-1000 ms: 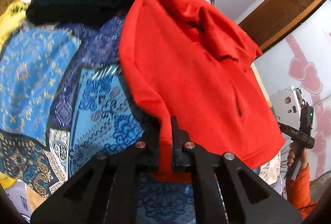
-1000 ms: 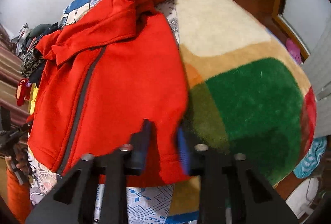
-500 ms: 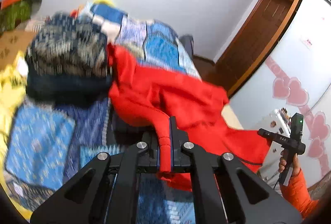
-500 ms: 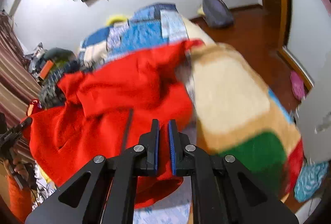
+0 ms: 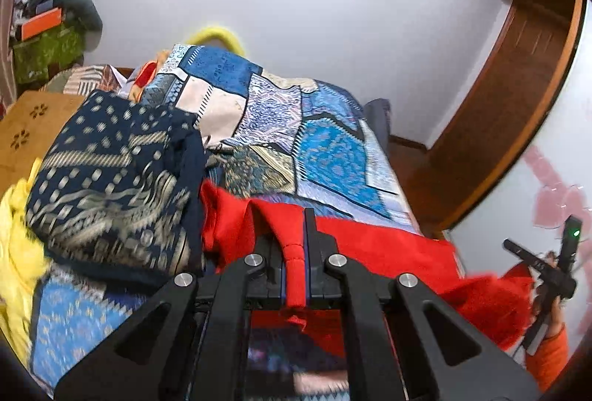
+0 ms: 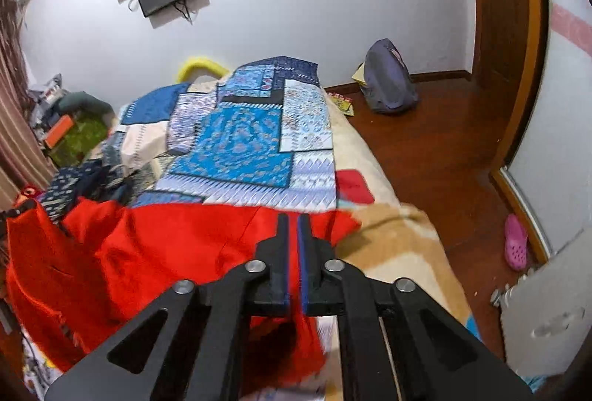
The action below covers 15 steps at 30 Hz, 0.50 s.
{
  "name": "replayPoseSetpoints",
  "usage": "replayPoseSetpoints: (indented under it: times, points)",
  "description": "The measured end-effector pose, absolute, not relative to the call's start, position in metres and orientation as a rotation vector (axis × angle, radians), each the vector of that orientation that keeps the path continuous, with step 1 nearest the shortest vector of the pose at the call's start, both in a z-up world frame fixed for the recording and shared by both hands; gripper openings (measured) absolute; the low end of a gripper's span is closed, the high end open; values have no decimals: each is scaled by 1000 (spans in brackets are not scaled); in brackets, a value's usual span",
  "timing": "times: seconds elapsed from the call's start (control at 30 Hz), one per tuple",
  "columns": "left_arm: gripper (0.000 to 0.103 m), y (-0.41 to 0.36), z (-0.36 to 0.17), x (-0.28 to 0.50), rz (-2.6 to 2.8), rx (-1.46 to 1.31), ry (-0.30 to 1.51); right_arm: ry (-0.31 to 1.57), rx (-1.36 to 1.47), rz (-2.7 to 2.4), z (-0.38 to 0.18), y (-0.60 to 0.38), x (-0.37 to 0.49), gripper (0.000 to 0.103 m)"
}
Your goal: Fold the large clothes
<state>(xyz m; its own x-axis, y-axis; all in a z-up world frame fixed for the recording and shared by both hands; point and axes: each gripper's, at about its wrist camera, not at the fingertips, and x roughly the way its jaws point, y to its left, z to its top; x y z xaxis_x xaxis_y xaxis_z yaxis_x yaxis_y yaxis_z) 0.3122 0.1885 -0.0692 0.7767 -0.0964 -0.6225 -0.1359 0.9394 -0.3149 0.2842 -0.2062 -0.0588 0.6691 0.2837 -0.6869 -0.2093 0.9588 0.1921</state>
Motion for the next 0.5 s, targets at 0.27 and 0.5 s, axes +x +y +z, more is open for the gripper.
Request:
replayPoseSetpoints:
  times: [0.27, 0.5]
  points:
    - [5, 184, -118, 409, 100, -260, 806, 847, 93, 207, -88, -203, 353, 3]
    - [8, 195, -168, 448, 127, -310, 973, 899, 10, 215, -108, -200, 344, 9]
